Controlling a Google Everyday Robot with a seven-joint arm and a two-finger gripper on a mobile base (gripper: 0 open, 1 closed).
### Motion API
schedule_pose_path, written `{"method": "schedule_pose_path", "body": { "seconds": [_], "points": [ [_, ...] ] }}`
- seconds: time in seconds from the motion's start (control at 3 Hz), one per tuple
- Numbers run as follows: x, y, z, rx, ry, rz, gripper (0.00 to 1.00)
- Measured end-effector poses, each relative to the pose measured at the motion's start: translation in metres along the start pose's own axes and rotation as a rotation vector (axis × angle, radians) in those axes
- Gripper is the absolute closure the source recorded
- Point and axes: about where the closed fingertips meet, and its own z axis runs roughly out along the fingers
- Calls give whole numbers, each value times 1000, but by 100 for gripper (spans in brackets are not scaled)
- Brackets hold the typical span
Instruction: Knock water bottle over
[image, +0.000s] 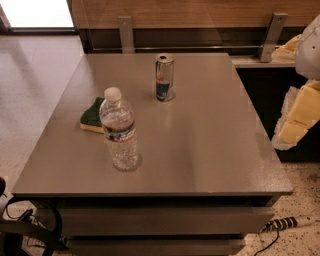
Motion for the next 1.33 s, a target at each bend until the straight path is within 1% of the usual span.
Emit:
{"method": "schedule_pose_path", "body": {
  "seconds": [0.33, 0.67, 1.0, 1.33],
  "points": [
    [-2, 0, 18, -34, -143, 20, 0],
    [-14, 9, 36, -58, -327, 28, 0],
    [-34, 24, 53, -87, -517, 21, 0],
    [-67, 45, 54, -123, -725, 24, 0]
  ]
}}
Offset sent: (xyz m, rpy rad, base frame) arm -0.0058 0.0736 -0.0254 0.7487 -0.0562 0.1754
